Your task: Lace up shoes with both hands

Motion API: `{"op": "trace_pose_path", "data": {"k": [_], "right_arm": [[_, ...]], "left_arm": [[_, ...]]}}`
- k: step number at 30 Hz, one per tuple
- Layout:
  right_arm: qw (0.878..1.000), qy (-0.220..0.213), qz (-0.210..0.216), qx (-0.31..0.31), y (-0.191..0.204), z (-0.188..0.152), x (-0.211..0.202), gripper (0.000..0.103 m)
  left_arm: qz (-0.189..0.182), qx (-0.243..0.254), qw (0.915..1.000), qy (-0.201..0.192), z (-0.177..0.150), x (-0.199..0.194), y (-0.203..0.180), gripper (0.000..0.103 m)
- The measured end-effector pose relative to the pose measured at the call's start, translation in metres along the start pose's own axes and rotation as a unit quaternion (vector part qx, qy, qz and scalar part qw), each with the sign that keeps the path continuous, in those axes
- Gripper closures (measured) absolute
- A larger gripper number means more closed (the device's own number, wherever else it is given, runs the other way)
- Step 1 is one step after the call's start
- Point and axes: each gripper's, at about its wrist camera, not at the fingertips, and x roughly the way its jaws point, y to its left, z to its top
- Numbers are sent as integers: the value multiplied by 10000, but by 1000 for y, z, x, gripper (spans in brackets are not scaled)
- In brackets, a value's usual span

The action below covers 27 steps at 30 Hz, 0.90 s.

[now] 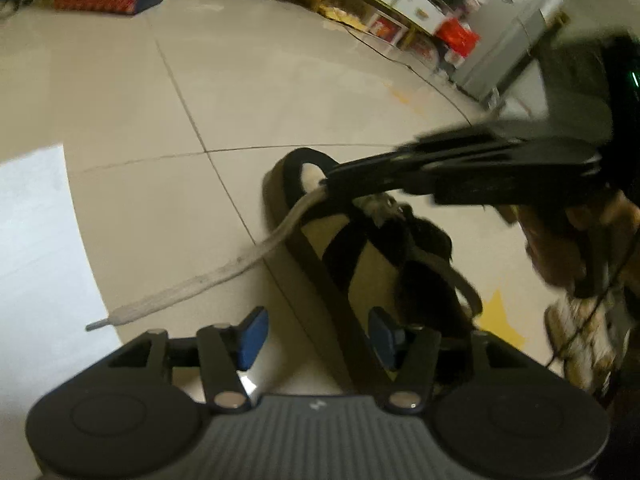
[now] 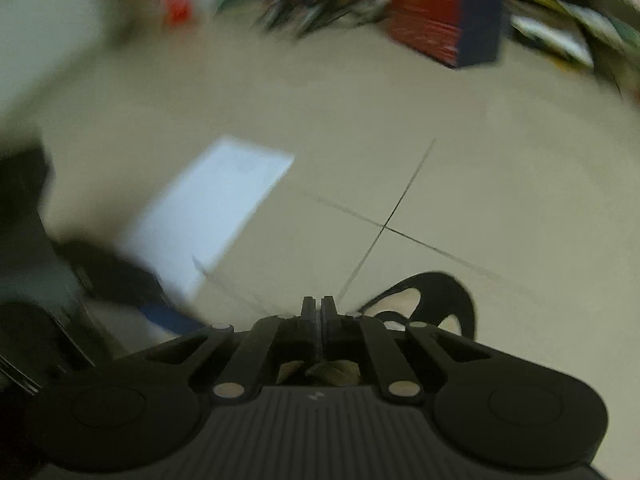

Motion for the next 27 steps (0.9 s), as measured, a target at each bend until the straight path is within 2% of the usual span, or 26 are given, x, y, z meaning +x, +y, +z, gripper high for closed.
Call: {"op": "trace_pose_path", "data": {"k": [4,6,9,12,18,23,26,27], "right_arm": [[9928,-517,469,969,-25,-3,-16,100],[9856,-732,718,1343,-34,-4,-24,100],[9774,-844,844,1744,-42,-10,-24,100],[9657,-1037,1067,2129,-48,-19,-28,99],[9404,-1234,1379,2854,-57,-38,-26,99],[9374,-1333,1427,2884,-57,-37,-32,99],[9348,-1360,1467,2934,-58,-39,-31,99],[9340,-1376,1473,2951,-58,-39,-31,99]], "left_arm": [[-159,-478,9986,-129,9,7,6,46],[-186,-537,9979,-310,13,7,4,46],[-334,-660,9950,-676,21,4,0,45],[-484,-562,9938,-834,33,6,-6,41],[-398,281,9958,-777,41,26,-35,37],[-295,898,9928,-730,46,40,-58,37],[-305,931,9917,-833,52,42,-60,37],[-298,957,9909,-899,54,43,-60,40]]}}
